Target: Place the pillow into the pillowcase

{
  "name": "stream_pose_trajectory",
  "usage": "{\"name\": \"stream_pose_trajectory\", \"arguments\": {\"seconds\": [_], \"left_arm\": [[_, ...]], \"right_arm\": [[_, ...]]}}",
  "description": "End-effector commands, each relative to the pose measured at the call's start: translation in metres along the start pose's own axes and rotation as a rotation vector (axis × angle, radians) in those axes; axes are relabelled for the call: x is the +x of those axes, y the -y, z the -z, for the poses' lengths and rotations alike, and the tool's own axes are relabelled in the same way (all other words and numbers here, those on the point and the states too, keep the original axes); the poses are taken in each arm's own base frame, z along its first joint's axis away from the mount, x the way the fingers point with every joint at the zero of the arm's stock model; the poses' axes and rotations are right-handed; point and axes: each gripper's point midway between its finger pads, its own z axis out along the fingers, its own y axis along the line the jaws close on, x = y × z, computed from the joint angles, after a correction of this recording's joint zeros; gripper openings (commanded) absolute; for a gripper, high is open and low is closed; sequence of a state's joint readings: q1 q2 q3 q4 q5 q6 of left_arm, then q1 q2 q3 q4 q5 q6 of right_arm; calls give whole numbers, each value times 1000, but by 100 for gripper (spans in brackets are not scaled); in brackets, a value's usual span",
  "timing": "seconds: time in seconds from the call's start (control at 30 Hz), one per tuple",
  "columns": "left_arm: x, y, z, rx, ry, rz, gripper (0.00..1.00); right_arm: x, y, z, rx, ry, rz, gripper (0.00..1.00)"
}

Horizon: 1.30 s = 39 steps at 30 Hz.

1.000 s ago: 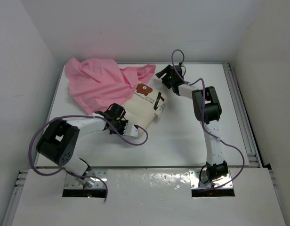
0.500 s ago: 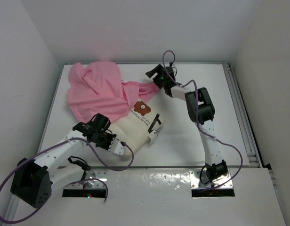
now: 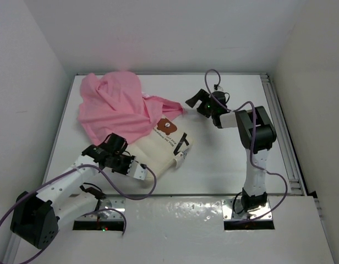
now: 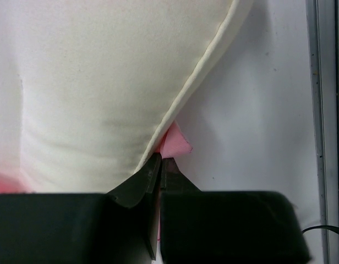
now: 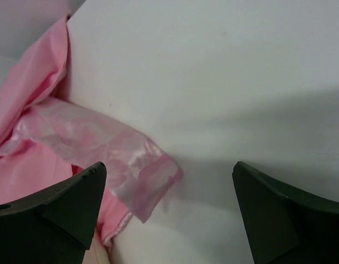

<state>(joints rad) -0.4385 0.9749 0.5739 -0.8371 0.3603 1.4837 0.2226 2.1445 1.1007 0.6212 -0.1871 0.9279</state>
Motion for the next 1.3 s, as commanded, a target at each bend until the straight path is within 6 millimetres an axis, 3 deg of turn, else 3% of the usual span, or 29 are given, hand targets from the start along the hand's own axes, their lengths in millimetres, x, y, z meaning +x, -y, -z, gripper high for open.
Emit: {"name": "stream_pose_trajectory", "arguments": {"seconds": [0.0, 0.07, 0.1, 0.17, 0.27, 0.33, 0.43, 0.47, 0.53, 0.57, 0.63, 0.67, 0.77, 0.8, 0.87, 0.9, 0.97, 1.0, 1.03, 1.07, 1.1, 1.13, 1.17, 1.27], "left_arm": [[-11, -7, 3, -41, 55, -1, 0], [-12, -7, 5, -43, 54, -2, 0], [-11, -6, 6, -38, 52, 0, 0], [-11, -8, 9, -48, 44, 2, 0], [-11, -13, 13, -69, 36, 19, 0], [-11, -15, 15, -80, 33, 35, 0], [-14, -23, 19, -117, 40, 75, 0], [-16, -27, 21, -134, 52, 119, 0], [-22, -39, 31, -176, 74, 163, 0], [-26, -41, 34, -179, 95, 188, 0], [-29, -52, 51, -228, 115, 246, 0], [-31, -59, 62, -256, 127, 280, 0], [-37, -72, 86, -329, 162, 364, 0], [-44, -84, 102, -371, 184, 366, 0], [-52, -98, 122, -421, 226, 426, 0], [-60, -115, 145, -485, 251, 425, 0], [-69, -140, 174, -579, 304, 493, 0], [-78, -161, 206, -665, 340, 492, 0], [-84, -178, 228, -738, 376, 492, 0], [-88, -189, 248, -790, 413, 530, 0], [-99, -206, 282, -865, 453, 510, 0], [-104, -219, 305, -931, 488, 500, 0], [-111, -226, 334, -994, 531, 517, 0], [-116, -237, 368, -1091, 609, 546, 0]], "right_arm": [[26, -26, 3, -63, -60, 137, 95], [36, -28, -9, -71, -84, 126, 96], [30, -37, -16, -87, -86, 126, 96], [44, -43, -24, -99, -131, 133, 94], [59, -51, -20, -100, -151, 189, 92], [62, -43, -17, -71, -139, 197, 90], [46, -37, -33, -15, -91, 173, 65], [35, -34, -44, 13, -66, 170, 43], [27, -34, -52, 24, -51, 165, 19], [18, -35, -53, 24, -25, 158, 0], [11, -32, -47, 6, 29, 181, 0], [-4, -39, -39, -17, 80, 189, 0], [-25, -48, -17, -94, 161, 197, 0], [-43, -64, -5, -129, 200, 206, 0], [-60, -71, 13, -156, 238, 230, 0], [-81, -94, 33, -202, 286, 248, 0], [-103, -107, 58, -236, 354, 295, 0], [-114, -120, 71, -258, 390, 317, 0], [-137, -142, 97, -295, 459, 351, 0], [-153, -150, 112, -310, 499, 367, 0], [-165, -161, 126, -329, 532, 379, 0], [-183, -179, 150, -361, 591, 395, 0], [-195, -185, 163, -371, 622, 404, 0], [-221, -204, 204, -406, 697, 424, 0]]}}
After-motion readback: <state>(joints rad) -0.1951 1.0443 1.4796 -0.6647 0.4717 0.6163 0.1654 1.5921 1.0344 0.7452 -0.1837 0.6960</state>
